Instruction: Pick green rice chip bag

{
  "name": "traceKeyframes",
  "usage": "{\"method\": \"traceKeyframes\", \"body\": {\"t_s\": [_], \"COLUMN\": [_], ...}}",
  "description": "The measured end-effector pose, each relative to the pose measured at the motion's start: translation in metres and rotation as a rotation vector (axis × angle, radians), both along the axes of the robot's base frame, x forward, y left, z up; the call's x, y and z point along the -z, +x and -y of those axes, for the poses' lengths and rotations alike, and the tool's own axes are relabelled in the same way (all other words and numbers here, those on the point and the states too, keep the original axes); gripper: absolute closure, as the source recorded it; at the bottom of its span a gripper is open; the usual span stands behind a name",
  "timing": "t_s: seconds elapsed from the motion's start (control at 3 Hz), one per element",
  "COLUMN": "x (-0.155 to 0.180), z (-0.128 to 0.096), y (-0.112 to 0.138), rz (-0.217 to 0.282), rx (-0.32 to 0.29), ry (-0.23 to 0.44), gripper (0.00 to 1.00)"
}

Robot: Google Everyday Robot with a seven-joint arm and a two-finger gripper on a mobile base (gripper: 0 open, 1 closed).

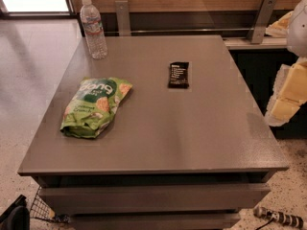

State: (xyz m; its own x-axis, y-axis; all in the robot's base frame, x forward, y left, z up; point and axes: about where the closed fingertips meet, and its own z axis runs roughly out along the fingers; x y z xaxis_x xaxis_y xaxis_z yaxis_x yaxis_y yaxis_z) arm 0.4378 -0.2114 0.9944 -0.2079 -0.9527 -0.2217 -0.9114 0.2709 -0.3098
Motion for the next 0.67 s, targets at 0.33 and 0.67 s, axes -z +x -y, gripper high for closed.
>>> {"method": "traceKeyframes", "body": {"t_s": [0.33, 0.67], "x": [-0.001, -0.005], "z": [-0.003, -0.012], "y": [0.006, 0.021], "rz": [-0.002, -0.006], "rx": [0.018, 0.068], "ry": [0.012, 0.046], "gripper": [0.0, 0.0]}}
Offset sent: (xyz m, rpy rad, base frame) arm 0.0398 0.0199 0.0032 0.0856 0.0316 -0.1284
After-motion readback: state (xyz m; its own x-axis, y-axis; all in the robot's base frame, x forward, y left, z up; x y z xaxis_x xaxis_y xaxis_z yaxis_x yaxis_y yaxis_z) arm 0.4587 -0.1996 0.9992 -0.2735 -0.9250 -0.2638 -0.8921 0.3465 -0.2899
